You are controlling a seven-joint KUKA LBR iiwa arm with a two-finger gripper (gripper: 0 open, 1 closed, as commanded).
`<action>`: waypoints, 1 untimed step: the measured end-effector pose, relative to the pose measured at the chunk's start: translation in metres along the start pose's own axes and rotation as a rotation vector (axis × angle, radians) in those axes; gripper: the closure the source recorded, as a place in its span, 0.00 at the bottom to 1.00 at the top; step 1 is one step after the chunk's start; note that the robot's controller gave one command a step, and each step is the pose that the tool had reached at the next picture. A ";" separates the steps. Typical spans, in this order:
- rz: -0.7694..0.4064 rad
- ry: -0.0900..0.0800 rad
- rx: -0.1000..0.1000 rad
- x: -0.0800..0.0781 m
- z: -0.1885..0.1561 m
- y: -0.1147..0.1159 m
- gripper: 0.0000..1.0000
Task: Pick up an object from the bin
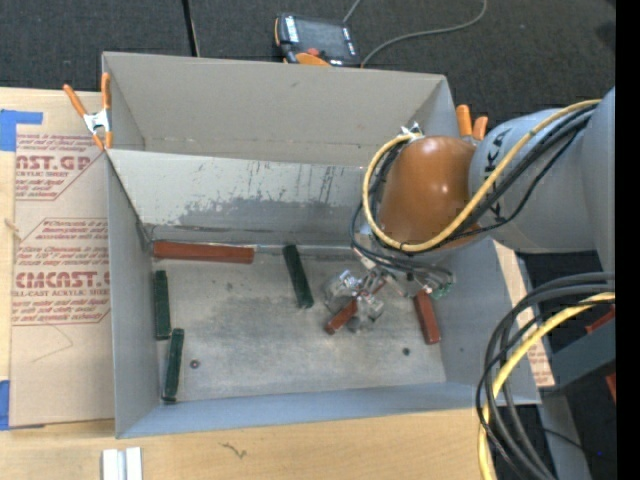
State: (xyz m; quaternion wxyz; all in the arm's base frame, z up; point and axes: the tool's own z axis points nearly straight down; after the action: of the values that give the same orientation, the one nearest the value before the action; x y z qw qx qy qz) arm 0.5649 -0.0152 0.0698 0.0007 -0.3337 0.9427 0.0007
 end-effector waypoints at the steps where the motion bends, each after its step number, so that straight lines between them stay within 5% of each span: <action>1: -0.014 -0.008 0.006 -0.022 -0.111 0.017 1.00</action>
Offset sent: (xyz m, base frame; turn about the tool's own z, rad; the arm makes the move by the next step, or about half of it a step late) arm 0.0034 0.0251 0.1064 -0.0130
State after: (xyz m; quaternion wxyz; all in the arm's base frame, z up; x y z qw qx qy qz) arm 0.5706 0.0118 0.1809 0.0053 -0.3404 0.9403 -0.0008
